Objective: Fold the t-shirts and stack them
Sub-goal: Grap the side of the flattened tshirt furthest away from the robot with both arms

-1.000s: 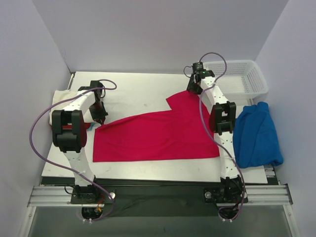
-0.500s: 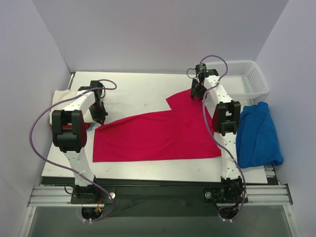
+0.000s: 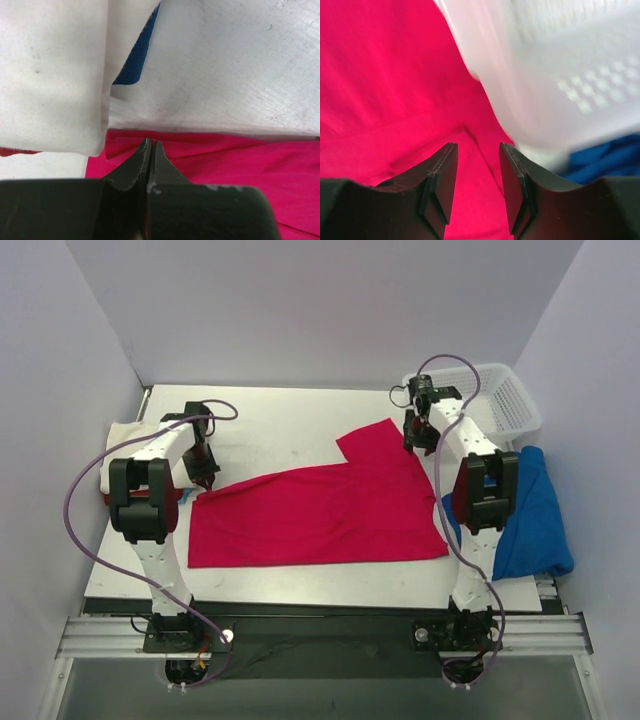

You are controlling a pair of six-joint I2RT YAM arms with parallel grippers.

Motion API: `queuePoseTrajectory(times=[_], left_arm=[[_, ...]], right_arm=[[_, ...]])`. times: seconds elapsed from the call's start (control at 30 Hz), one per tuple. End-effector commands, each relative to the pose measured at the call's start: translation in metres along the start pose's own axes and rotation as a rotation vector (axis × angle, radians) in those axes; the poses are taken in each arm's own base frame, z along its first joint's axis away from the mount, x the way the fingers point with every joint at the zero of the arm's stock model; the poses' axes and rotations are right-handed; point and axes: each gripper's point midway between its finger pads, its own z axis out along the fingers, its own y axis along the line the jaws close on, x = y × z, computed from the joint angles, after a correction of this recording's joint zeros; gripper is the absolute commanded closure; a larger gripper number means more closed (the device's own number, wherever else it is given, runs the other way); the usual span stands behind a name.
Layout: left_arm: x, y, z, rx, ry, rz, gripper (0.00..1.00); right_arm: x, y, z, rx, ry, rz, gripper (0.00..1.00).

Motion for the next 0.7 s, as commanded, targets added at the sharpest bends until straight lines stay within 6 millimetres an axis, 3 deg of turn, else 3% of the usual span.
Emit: queuePoseTrajectory(times=[0.0,0.2,0.37,0.67], left_arm=[[-0.02,-0.009,-0.006,0.034,-0.053,-0.003,1.0],[-0.016,-0.01,-0.001,0.04,-0.043,0.0,1.0],[-0.013,-0.009,0.0,0.04,-0.04,0.003,1.0],[-0.008,-0.005,-0.002,0.036,-0.043,-0.003,1.0]], right_arm=[[0.023,-0.014,-0.029,0.027,-0.015,-0.057,0.6],[0.087,0.022,-0.023,-0.041,0.051,-0.164,0.58],[0.11,0.045,-0.023,-0.086,0.077,-0.194,0.58],[0.146,0.052,-0.009,-0.1,0.167,-0.182,0.58]])
